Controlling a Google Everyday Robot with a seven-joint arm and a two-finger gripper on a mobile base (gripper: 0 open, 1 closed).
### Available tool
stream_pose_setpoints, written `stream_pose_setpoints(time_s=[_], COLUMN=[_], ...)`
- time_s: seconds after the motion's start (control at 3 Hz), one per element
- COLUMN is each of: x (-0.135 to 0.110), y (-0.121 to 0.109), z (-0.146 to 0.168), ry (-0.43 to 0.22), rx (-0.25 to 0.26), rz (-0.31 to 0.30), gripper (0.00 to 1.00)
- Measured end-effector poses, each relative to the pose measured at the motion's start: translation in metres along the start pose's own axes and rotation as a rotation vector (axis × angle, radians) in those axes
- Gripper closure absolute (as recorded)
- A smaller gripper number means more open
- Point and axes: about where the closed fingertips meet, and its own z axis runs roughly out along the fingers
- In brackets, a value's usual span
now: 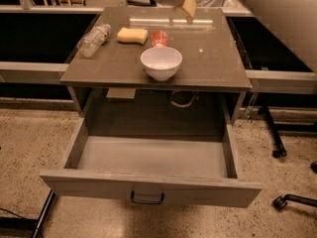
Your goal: Place water bottle into top drawer
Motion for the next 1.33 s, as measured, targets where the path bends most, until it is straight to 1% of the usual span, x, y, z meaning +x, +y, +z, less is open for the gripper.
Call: stream_pose_setpoints(time_s=[0.33, 0.67, 1.0, 1.33], x=[0.022, 0.033, 0.040, 0.053], y=[-0.018, -0.028, -0.038, -0.045], z=[0.040, 0.082, 0.115, 0.152], ry=[0.022, 0.013, 0.023, 0.051], rx=[-0.035, -0.071, -0.092, -0.088], rz=[-0.086, -0.143, -0.197, -0.242], gripper=[0.00, 0.00, 0.00, 0.00])
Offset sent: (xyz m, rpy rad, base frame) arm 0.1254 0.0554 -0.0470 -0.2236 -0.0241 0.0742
